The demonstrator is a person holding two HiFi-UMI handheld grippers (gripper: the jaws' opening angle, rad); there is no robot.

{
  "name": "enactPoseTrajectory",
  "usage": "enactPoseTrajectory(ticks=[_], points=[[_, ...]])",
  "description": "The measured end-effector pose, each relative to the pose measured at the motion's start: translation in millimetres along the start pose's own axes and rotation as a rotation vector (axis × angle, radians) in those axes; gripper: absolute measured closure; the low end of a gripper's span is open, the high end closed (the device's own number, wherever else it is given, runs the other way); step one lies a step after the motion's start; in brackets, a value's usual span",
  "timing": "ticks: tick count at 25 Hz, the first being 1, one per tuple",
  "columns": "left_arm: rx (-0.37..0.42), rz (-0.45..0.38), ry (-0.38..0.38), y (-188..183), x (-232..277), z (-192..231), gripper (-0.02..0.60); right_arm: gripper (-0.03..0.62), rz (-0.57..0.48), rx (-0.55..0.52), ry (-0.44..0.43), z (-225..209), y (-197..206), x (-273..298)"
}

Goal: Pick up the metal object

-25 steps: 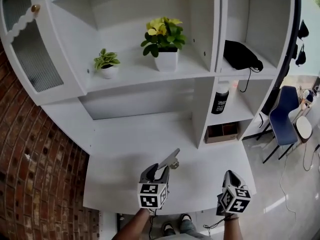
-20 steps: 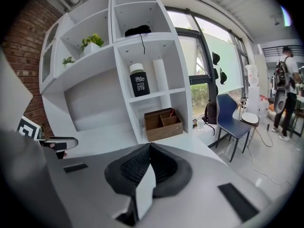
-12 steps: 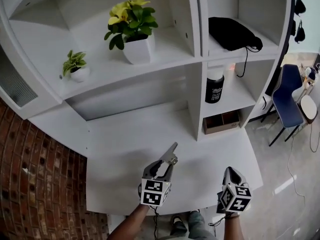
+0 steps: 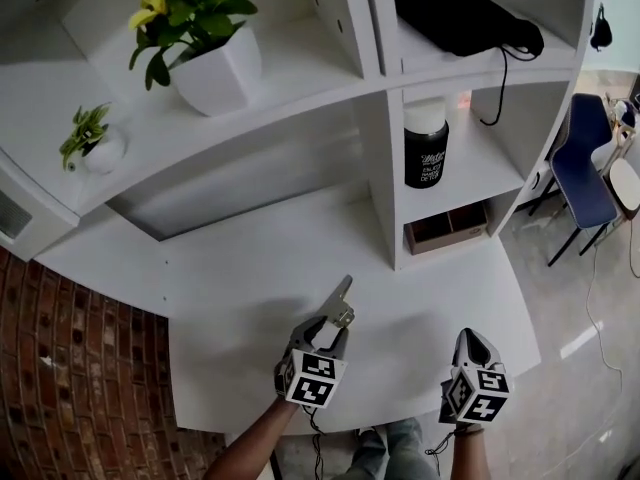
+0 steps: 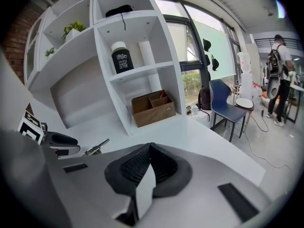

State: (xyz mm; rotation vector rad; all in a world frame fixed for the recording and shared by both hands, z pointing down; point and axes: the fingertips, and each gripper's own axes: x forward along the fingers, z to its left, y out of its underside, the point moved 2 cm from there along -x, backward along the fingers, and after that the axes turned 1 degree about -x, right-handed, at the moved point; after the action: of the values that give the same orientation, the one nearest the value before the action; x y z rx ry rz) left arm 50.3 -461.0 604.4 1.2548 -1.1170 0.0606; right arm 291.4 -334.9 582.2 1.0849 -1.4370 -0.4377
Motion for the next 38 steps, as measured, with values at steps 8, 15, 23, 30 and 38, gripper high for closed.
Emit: enactPoseTrajectory(ticks=[8, 15, 23, 30, 38], points=[[0.105, 0.091, -0.015, 8, 27, 1, 0.414, 0.592, 0.035, 0.025, 0.016, -9, 20, 15], [0.287, 0.166, -0.028, 12, 45, 1, 0.414, 0.592, 0.052, 0.018, 0.025, -15, 32, 22], [0.389, 0.248, -0.041, 20, 62, -4, 0.416, 0.592, 0.063, 0.015, 0.017, -17, 41, 21], [0.438, 0.283, -0.085, 20, 69, -1, 0.437, 0.592, 0.073, 0.019, 0.014, -22, 46, 20], [0.418, 0.295, -0.107, 22, 71, 3, 0.477, 0.592, 0.072, 0.023, 0.005, -25, 45, 23]])
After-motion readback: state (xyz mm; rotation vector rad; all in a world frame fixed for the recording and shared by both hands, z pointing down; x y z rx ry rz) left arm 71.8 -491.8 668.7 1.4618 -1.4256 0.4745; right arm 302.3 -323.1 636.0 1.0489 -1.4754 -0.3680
